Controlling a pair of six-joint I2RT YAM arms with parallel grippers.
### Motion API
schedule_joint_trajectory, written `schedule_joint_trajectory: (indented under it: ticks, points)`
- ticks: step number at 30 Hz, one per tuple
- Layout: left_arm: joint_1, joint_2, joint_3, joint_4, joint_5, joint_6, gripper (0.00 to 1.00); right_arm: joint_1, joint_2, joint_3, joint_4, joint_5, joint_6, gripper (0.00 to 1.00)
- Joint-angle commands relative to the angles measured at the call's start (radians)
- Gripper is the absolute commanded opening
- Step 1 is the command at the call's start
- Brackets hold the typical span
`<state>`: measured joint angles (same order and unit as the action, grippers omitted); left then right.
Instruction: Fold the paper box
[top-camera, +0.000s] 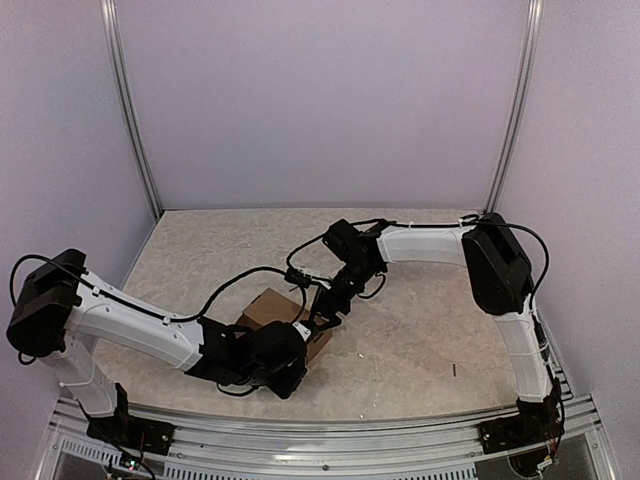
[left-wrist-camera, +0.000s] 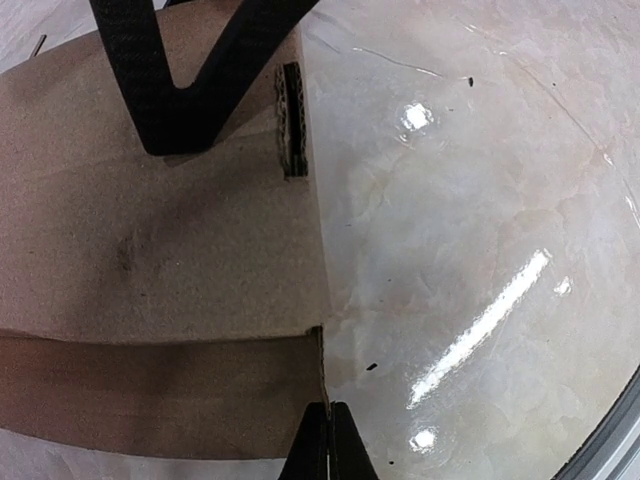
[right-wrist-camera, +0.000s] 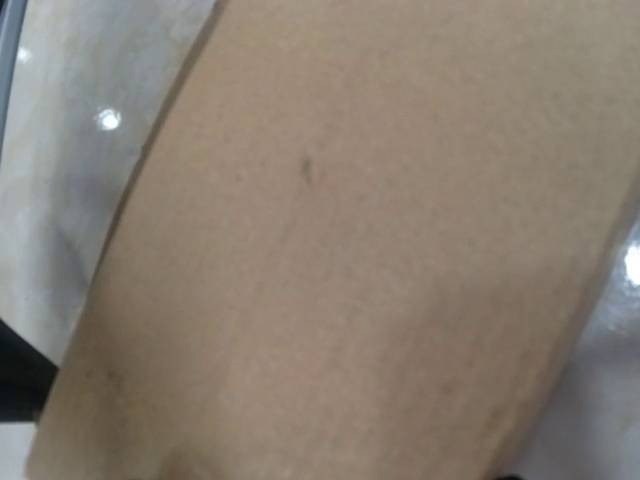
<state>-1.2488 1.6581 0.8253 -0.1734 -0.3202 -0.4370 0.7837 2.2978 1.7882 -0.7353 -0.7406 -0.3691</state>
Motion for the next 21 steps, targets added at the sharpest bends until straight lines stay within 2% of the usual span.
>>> schedule_joint_trajectory:
  ticks: [1, 21]
  points:
    - [0.035, 0.002, 0.03, 0.017, -0.023, 0.021, 0.0, 0.017, 0.025, -0.039, -0.052, 0.043, -0.013, 0.74]
    - [0.123, 0.077, 0.181, 0.021, 0.027, 0.151, 0.0, 0.027, 0.013, -0.084, -0.029, 0.033, -0.003, 0.74]
